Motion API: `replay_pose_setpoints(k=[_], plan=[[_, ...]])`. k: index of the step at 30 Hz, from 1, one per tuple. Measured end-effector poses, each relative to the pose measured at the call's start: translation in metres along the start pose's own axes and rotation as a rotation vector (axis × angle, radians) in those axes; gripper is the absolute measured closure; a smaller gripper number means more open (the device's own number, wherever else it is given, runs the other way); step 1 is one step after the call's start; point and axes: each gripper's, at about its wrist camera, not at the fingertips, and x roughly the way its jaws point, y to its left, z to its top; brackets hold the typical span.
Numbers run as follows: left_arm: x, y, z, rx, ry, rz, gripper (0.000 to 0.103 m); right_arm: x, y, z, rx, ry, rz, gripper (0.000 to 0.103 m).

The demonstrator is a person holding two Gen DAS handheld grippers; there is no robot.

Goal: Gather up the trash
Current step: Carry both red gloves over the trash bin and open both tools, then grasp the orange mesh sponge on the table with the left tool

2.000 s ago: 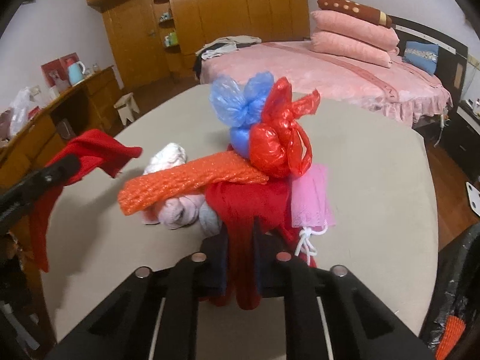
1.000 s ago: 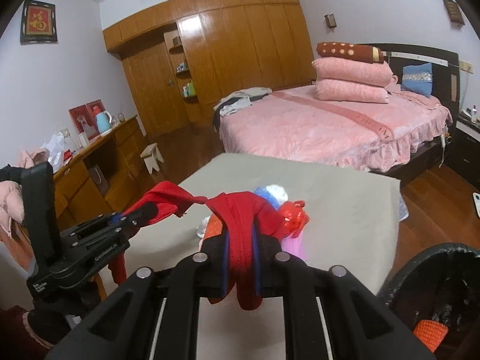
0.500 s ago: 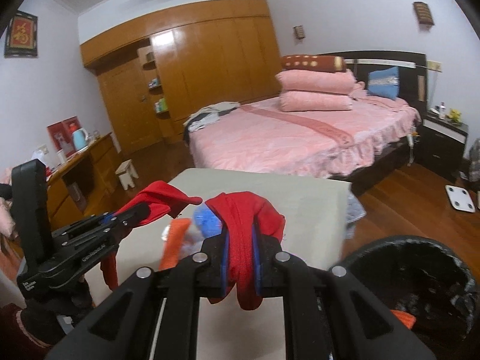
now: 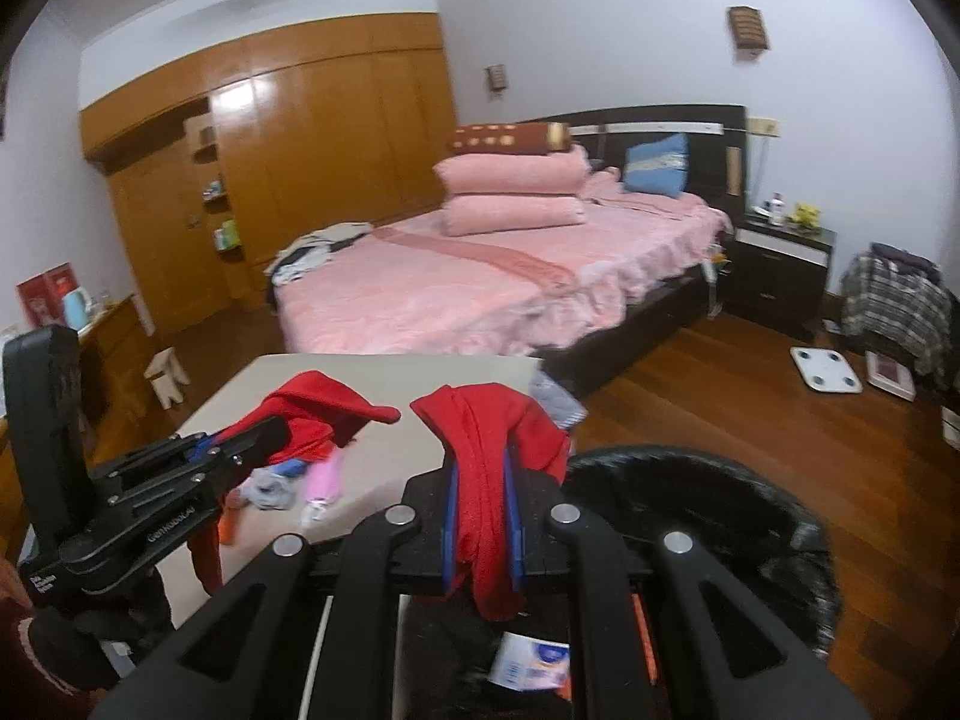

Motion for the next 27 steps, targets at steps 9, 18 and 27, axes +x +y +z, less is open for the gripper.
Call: replay_pose_setpoints(k=[9,18,27], plan=[[0.042,-0.054,-0.002,0.046,0.035,-0.110,0.092,-0.016,-0.052,-0.019,0.054,0.016,-0.110,0.090],[0.075,-0.096,-0.002,0.058,0.066,-0.215,0.085,-0.019,-0.092,-0.035,0.100,0.042,-0.179,0.087],[0.081,-0.090,-0.011,0.046,0.100,-0.213,0.041,-0.023,-0.108,-0.049,0.124,0.054,-0.232,0.033]])
